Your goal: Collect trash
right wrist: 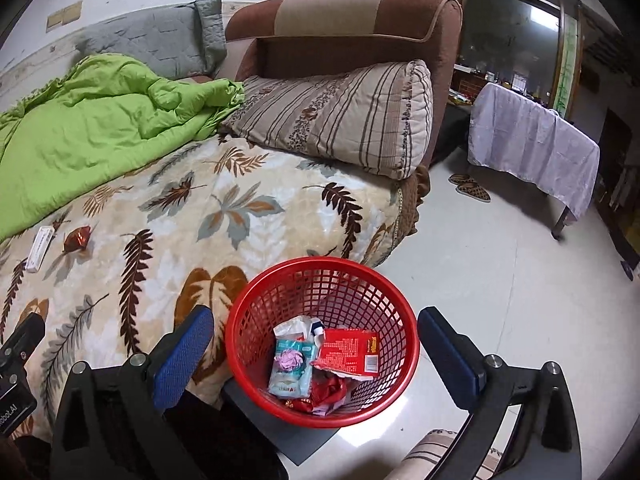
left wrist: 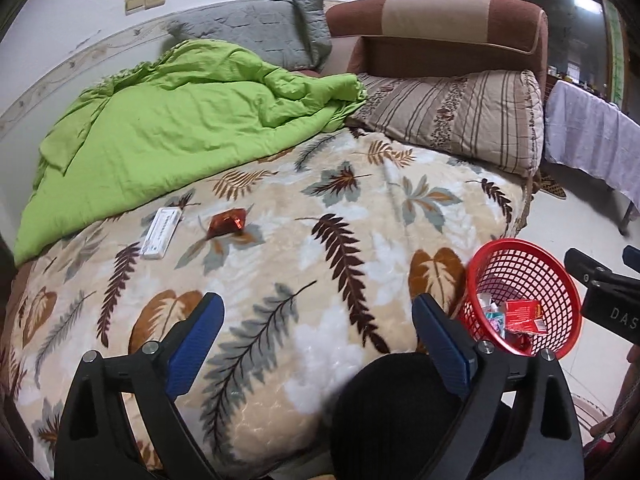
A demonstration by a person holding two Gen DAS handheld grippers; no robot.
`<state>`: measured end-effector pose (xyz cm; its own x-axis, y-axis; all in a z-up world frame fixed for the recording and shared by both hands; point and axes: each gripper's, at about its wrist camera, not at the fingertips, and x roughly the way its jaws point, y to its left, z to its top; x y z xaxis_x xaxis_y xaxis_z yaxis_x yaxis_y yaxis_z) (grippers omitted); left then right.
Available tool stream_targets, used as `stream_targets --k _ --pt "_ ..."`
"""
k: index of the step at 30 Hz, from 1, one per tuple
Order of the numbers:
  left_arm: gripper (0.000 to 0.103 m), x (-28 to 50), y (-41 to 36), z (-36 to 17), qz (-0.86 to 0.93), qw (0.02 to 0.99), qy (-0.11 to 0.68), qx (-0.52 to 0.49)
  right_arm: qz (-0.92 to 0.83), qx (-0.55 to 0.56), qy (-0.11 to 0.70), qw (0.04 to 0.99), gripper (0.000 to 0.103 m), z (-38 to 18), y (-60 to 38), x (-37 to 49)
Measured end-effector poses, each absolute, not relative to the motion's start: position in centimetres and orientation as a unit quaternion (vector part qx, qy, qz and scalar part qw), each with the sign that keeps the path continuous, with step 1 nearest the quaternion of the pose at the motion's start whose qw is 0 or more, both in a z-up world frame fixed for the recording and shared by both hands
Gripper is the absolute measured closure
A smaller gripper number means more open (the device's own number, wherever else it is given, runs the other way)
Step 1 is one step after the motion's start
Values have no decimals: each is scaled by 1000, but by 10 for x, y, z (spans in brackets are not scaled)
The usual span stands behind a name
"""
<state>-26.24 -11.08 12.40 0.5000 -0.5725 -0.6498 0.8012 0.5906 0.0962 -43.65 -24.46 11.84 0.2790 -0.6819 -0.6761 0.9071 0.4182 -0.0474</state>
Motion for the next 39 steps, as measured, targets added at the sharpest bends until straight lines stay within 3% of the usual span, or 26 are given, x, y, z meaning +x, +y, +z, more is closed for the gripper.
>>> stream_targets --k 39 --pt "8 -271 -119 118 -384 851 282 222 -502 186 324 780 0 111 -250 -437"
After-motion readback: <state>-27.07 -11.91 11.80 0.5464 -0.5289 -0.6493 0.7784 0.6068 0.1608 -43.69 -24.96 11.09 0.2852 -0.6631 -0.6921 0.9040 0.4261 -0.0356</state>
